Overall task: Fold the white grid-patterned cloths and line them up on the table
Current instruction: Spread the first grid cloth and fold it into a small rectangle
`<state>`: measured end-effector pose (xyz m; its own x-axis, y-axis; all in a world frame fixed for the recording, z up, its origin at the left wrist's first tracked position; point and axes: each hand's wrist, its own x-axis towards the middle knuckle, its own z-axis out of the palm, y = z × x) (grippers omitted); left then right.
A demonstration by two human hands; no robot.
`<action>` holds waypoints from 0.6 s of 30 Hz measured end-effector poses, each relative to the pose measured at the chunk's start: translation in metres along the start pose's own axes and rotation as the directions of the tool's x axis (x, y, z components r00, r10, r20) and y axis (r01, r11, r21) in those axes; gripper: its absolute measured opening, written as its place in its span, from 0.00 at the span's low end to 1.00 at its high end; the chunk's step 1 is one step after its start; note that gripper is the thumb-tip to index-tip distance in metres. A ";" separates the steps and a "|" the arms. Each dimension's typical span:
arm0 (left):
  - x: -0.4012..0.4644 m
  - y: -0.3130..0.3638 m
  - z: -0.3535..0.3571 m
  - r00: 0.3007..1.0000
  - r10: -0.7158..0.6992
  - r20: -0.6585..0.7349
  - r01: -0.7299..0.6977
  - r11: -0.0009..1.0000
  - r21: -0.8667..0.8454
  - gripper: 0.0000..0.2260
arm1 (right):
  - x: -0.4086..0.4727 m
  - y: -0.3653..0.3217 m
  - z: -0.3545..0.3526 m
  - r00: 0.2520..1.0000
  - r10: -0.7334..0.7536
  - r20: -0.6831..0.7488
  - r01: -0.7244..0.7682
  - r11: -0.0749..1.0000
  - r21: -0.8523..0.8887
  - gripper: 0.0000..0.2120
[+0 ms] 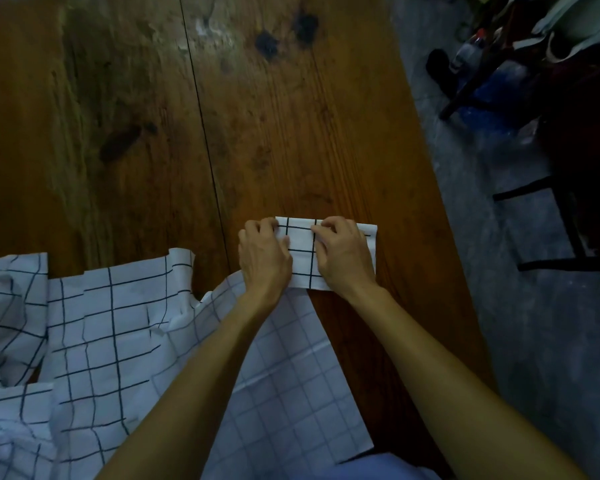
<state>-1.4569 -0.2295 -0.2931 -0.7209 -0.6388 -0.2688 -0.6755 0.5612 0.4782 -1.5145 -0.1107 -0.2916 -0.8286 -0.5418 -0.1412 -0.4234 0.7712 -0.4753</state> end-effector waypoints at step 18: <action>0.010 0.007 -0.013 0.995 0.101 -0.014 -0.097 0.898 -0.428 0.10 | 0.016 -0.005 0.004 1.000 0.018 -0.019 -0.016 0.996 0.084 0.17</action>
<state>-1.4666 -0.2384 -0.2819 -0.7832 -0.5862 -0.2073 -0.4704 0.3407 0.8140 -1.5244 -0.1246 -0.2947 -0.8427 -0.5217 -0.1330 -0.3776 0.7489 -0.5446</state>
